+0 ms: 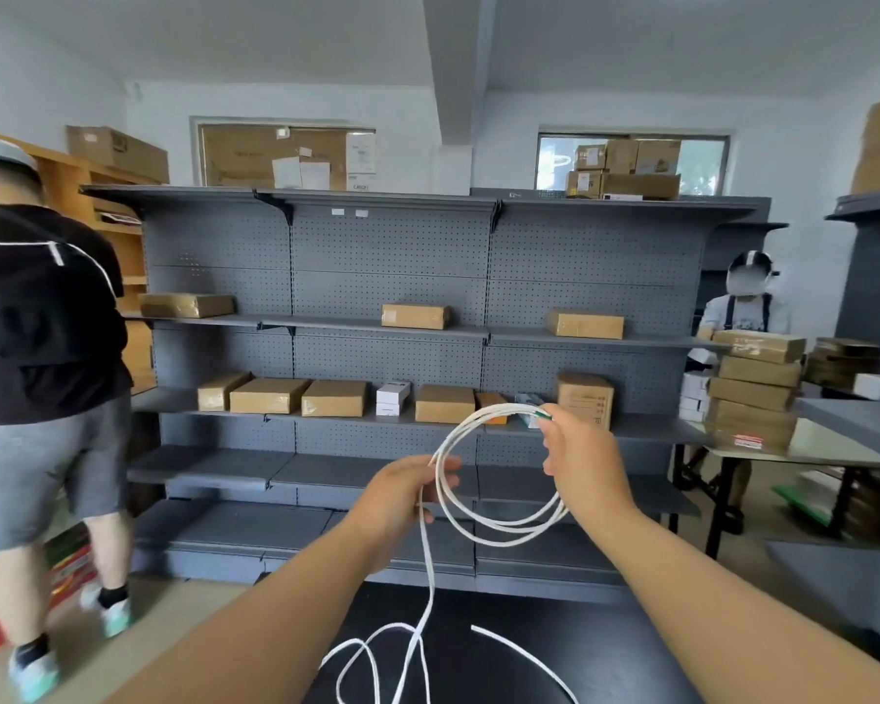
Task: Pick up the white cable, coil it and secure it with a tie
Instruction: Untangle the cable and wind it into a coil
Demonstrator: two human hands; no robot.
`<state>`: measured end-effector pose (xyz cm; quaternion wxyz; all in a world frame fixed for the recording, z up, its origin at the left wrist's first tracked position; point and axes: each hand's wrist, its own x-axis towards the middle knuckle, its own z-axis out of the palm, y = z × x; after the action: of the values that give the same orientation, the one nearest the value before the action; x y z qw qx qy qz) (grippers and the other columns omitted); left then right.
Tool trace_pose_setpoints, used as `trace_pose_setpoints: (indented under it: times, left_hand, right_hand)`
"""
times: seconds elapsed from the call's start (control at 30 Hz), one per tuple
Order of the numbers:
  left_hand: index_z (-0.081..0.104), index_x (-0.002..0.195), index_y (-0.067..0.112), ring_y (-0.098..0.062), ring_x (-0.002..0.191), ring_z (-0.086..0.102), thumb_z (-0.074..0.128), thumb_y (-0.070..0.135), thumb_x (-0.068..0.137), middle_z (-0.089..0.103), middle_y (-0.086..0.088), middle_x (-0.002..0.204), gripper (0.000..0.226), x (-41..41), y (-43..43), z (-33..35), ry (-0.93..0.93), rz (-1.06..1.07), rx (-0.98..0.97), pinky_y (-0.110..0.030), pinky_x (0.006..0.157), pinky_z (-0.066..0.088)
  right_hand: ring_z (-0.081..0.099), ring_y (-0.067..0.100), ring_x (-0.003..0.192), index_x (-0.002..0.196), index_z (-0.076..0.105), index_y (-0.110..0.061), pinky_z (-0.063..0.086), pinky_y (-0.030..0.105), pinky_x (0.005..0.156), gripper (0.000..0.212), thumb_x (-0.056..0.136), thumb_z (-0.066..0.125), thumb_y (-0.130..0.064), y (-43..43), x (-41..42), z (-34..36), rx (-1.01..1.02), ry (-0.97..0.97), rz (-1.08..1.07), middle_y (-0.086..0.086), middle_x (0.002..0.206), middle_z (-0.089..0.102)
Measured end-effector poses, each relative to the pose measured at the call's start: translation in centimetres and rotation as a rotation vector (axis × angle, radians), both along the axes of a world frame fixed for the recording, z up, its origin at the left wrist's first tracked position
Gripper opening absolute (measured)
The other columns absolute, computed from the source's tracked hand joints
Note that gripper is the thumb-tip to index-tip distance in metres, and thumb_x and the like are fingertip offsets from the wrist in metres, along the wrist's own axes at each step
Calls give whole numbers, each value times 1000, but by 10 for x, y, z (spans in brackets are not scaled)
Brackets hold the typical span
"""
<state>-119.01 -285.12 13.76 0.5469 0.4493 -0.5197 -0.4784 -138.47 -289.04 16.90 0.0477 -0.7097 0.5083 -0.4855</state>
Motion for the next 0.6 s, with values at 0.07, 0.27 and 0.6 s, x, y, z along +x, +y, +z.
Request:
trace_pose_setpoints:
  times: [0.07,0.27,0.6]
  left_hand:
    - [72,93,14,-16,81,61,39,17,94,73,-1,83,32,-4,-5,-1,75,-67,5,-27,65,41]
    - [65,99,14,-16,79,65,41,32,97,73,0,81,30,-19,-13,-4,91,-109,-63,-29,75,48]
    - [54,82,32,-22,64,63,35,32,99,56,3,49,25,-31,-36,-5,-133,246,-338,-37,68,49]
  right_hand:
    - [60,28,76,102,63,-13,45,36,66,25,96,39,-18,0,-1,0,3,-47,-57,8,84,62]
    - [56,27,68,97,63,-12,46,36,63,26,96,38,-16,-1,-4,-3,17,-203,-120,13,83,61]
    - [63,26,65,96,60,-14,43,20,52,23,97,38,-17,-2,12,-25,56,-407,-155,5,77,58]
